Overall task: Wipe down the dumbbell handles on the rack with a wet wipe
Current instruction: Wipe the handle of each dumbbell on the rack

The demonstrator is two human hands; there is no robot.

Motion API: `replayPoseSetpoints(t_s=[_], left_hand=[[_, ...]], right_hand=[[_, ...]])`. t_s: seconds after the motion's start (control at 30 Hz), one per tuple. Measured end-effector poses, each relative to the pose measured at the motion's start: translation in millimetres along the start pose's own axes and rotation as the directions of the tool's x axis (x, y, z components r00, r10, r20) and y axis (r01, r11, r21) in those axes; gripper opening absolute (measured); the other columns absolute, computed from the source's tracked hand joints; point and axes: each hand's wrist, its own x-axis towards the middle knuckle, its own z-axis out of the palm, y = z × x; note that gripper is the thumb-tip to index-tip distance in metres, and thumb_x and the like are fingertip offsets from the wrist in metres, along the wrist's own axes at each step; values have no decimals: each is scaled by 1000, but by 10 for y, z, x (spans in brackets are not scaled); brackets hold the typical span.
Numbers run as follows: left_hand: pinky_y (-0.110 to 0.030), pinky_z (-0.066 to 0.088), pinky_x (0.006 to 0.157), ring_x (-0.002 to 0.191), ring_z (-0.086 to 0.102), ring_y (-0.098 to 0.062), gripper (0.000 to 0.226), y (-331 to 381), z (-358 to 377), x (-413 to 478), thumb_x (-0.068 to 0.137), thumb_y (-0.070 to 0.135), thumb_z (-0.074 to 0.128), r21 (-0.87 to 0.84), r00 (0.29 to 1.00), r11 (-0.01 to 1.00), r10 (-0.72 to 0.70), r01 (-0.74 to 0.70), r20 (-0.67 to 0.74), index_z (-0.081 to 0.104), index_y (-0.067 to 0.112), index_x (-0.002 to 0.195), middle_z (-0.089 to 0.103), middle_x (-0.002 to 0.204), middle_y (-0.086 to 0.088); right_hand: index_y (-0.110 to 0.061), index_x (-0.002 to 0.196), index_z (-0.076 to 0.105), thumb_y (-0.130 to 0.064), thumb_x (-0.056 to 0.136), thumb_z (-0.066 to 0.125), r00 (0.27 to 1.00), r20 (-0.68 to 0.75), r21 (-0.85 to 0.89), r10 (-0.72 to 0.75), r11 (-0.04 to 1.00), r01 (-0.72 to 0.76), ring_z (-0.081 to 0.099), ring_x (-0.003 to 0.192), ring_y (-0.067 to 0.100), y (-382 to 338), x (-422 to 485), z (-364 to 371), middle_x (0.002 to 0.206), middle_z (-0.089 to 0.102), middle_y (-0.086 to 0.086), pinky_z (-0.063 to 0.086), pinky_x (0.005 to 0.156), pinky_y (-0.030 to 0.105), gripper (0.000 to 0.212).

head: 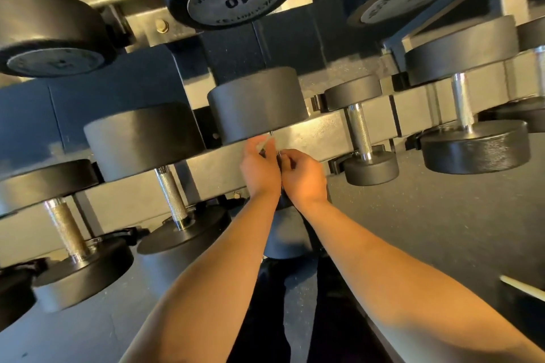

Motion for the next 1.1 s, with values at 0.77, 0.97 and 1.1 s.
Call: replayPoseSetpoints(t_s=[0.77, 0.97, 1.1], left_hand=[[-28, 44, 73, 83, 54, -17, 27, -165, 9, 243, 105, 21, 33, -113, 863, 873, -437, 475, 253, 59, 14, 104, 59, 92, -7], [-35, 61, 85, 102, 72, -21, 27, -124, -26, 229, 103, 24, 56, -492, 812, 648, -496, 582, 307, 64, 19, 128, 73, 115, -6], [-30, 59, 71, 88, 73, -18, 34, 4, 18, 285, 103, 40, 54, -463, 755, 596, -519, 656, 402, 70, 14, 117, 76, 100, -5]], right_hand=[[-23, 93, 71, -26, 97, 50, 998, -62, -82, 31, 996, -36, 63, 73, 27, -69, -44, 19, 81, 70, 3, 55, 69, 37, 21], [-22, 85, 66, -25, 93, 49, 999, -30, -99, 41, 994, -43, 62, 70, 25, -76, -51, 4, 75, 65, -1, 57, 69, 41, 20], [-22, 85, 67, -26, 93, 47, 999, -19, -73, 41, 996, -42, 63, 71, 22, -56, -60, 14, 77, 66, -4, 57, 71, 40, 21]])
